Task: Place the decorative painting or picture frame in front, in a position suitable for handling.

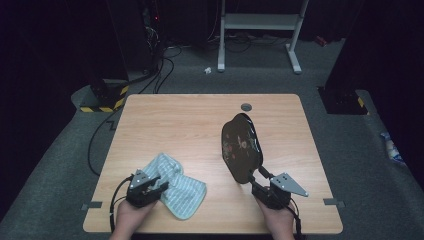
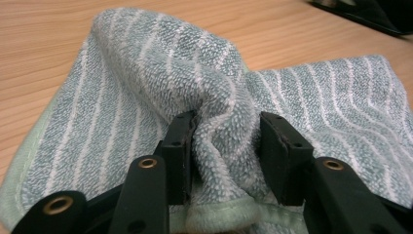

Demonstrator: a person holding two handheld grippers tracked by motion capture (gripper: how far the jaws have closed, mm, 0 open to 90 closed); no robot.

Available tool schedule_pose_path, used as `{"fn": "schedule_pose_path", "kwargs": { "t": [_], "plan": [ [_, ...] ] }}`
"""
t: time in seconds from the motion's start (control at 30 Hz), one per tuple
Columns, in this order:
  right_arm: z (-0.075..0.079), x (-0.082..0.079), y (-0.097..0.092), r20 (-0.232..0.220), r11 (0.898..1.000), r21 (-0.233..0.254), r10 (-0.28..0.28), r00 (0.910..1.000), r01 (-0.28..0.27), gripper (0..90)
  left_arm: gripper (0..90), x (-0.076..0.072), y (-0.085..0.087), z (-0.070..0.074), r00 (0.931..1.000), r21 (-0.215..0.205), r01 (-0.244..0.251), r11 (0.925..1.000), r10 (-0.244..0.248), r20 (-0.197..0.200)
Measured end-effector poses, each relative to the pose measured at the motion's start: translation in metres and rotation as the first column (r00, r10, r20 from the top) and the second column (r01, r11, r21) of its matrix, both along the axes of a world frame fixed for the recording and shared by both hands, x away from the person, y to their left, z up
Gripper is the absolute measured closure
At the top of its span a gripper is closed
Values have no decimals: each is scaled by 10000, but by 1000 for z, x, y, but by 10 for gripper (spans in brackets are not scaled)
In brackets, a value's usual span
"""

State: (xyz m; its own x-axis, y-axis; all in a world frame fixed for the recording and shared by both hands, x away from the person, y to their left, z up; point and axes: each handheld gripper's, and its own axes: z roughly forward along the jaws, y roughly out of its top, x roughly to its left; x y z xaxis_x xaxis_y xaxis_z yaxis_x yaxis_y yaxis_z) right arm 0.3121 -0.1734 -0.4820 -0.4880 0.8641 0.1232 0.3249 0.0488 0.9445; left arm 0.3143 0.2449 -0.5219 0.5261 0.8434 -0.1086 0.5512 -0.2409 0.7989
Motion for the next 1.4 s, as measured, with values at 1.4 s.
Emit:
{"fn": "schedule_pose_path", "kwargs": {
  "t": [1.4],
  "plan": [
    [0,-1,-3,-147,9996,278,111,9998,-107,485,352,-14,-79,-3,9883,1696,1416,9753,-1491,325]
  ]
}}
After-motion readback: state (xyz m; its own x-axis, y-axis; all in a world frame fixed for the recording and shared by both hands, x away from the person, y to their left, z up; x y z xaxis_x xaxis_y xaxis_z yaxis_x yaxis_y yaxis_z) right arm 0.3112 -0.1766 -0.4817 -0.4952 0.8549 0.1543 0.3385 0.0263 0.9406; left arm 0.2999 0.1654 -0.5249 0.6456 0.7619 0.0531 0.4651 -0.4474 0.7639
